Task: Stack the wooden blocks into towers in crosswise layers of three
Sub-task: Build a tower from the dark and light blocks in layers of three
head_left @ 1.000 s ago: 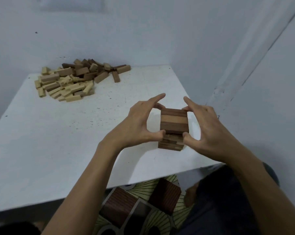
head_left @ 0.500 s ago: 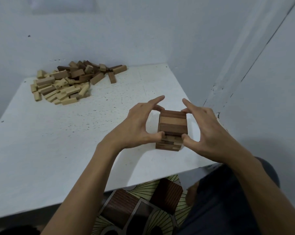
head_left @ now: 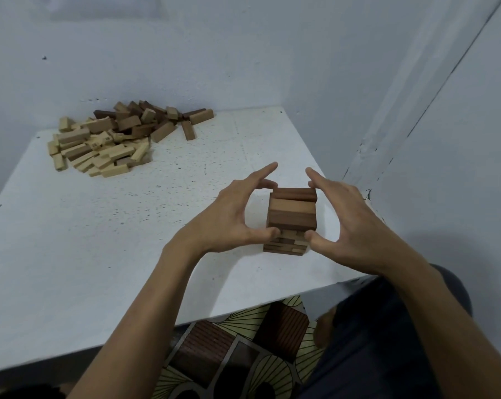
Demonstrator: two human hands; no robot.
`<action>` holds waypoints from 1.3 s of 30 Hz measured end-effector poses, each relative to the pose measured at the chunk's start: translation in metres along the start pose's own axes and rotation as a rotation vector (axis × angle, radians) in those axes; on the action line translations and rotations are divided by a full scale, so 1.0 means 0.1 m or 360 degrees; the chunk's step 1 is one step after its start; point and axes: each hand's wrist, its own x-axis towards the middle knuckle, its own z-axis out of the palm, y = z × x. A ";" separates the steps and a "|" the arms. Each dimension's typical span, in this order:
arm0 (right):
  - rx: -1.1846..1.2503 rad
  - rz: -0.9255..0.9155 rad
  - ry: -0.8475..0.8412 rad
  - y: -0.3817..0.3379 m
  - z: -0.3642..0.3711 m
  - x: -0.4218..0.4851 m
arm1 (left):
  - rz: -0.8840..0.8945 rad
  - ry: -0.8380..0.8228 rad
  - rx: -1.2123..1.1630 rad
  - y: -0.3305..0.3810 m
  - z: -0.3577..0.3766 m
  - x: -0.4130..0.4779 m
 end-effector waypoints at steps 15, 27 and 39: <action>0.0161 0.0108 0.0014 0.07 -0.02 0.00 | -0.0008 -0.0038 -0.0106 -0.02 -0.01 0.07; 0.1184 0.0464 0.0601 -0.28 0.55 -0.10 | -0.0224 0.0654 -0.0995 0.24 0.59 -0.08; 0.1416 0.0466 0.0724 -0.43 0.83 -0.09 | -0.0264 0.0712 -0.1069 0.36 0.86 -0.03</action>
